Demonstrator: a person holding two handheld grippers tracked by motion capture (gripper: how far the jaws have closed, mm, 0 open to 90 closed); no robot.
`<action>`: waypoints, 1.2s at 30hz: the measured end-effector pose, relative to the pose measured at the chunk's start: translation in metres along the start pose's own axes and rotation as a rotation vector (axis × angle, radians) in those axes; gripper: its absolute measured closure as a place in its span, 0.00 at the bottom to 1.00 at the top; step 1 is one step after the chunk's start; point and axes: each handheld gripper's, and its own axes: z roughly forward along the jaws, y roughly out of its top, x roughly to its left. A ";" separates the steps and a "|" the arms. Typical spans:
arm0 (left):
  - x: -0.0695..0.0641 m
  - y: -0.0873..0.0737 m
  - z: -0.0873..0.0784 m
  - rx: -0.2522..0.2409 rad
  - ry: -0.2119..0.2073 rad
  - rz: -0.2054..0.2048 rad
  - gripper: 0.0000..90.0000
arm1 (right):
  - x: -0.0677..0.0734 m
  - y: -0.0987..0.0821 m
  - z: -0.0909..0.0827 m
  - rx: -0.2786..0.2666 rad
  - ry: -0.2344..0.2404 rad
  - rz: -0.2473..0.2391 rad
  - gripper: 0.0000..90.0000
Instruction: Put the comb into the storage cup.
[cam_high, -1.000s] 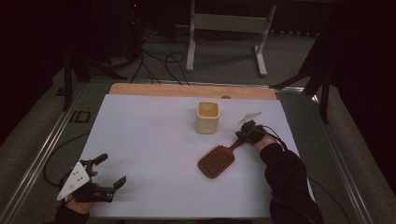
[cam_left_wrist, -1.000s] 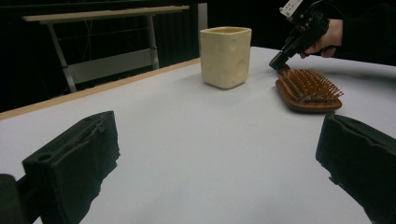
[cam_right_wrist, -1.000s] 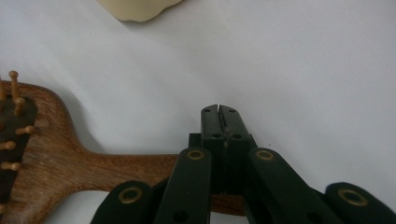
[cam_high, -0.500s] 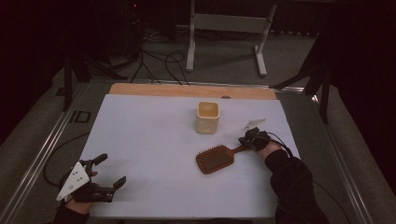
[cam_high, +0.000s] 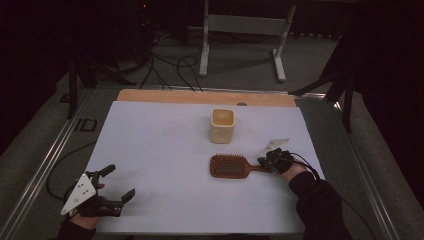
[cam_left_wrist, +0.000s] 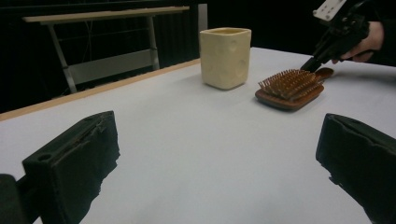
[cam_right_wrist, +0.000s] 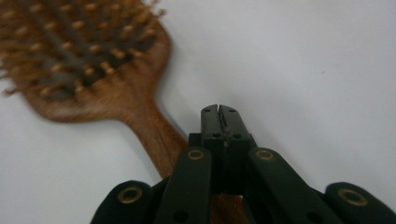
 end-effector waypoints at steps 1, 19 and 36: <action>0.000 0.000 0.000 0.000 -0.001 -0.002 0.00 | 0.002 -0.001 -0.001 -0.001 0.000 -0.002 1.00; 0.001 0.000 0.000 0.001 0.001 -0.006 0.00 | 0.034 -0.015 -0.021 -0.008 0.050 -0.004 1.00; 0.001 0.001 0.000 -0.003 0.001 -0.005 0.00 | 0.056 -0.023 -0.021 0.003 0.080 0.006 1.00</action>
